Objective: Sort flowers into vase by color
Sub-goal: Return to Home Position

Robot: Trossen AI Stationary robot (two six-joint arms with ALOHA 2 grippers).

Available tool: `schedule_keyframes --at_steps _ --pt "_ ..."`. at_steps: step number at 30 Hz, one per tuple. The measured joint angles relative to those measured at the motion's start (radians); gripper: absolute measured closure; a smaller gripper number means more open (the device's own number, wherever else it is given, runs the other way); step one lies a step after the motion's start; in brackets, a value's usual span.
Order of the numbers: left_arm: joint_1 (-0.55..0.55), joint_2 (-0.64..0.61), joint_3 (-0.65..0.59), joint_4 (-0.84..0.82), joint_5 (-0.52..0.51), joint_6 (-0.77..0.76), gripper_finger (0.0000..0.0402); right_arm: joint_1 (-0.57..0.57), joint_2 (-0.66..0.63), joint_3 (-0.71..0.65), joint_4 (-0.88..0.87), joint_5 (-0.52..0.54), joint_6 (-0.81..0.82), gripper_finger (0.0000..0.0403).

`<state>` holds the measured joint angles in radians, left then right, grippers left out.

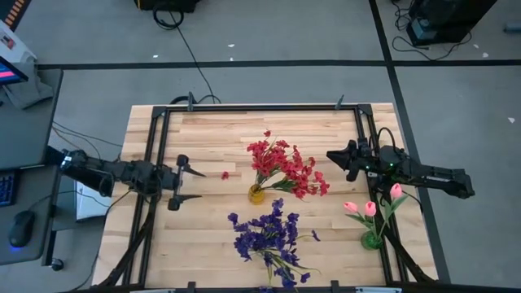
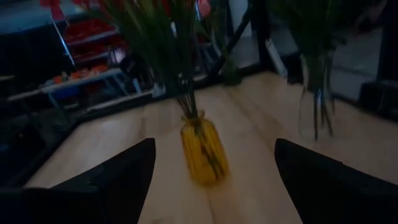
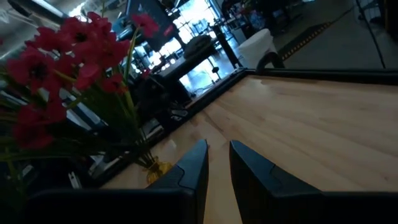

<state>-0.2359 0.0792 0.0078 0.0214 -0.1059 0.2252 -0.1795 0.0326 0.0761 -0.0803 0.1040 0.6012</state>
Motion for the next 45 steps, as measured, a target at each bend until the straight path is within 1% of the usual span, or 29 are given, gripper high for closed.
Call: schedule_keyframes --at_steps 4,9,11,13,17,18,20,28,45 --pt "0.0 -0.034 0.0 -0.007 0.023 -0.021 0.0067 0.0 0.0 0.0 -0.001 -0.019 -0.002 0.0327" --pt "0.0 0.002 0.0 -0.013 0.043 -0.055 0.0067 0.0 0.0 0.0 -0.003 -0.023 -0.002 0.0327" --pt "0.0 0.016 0.0 -0.015 0.053 -0.058 0.0067 0.0 0.0 0.0 -0.015 -0.047 -0.021 0.0327" --pt "0.0 0.03 0.0 -0.015 0.056 -0.071 0.0067 0.0 0.0 0.0 -0.027 -0.105 -0.06 0.0327" --pt "0.0 0.046 0.0 -0.009 0.044 -0.073 0.0067 0.0 0.0 0.0 -0.028 -0.3 -0.2 0.0327" --pt "0.0 0.046 0.0 -0.006 0.039 -0.073 0.0067 0.0 0.0 0.0 -0.027 -0.335 -0.231 0.0327" --pt "0.0 0.045 0.0 -0.002 0.028 -0.073 0.0067 0.0 0.0 0.0 -0.031 -0.364 -0.281 0.0327" --pt "0.0 0.045 0.0 0.025 0.024 -0.073 0.0067 0.0 0.0 0.0 -0.02 -0.307 -0.313 0.0327" --pt "0.0 0.045 0.0 0.036 0.025 -0.073 0.0067 0.0 0.0 0.0 -0.022 -0.307 -0.313 0.0327"
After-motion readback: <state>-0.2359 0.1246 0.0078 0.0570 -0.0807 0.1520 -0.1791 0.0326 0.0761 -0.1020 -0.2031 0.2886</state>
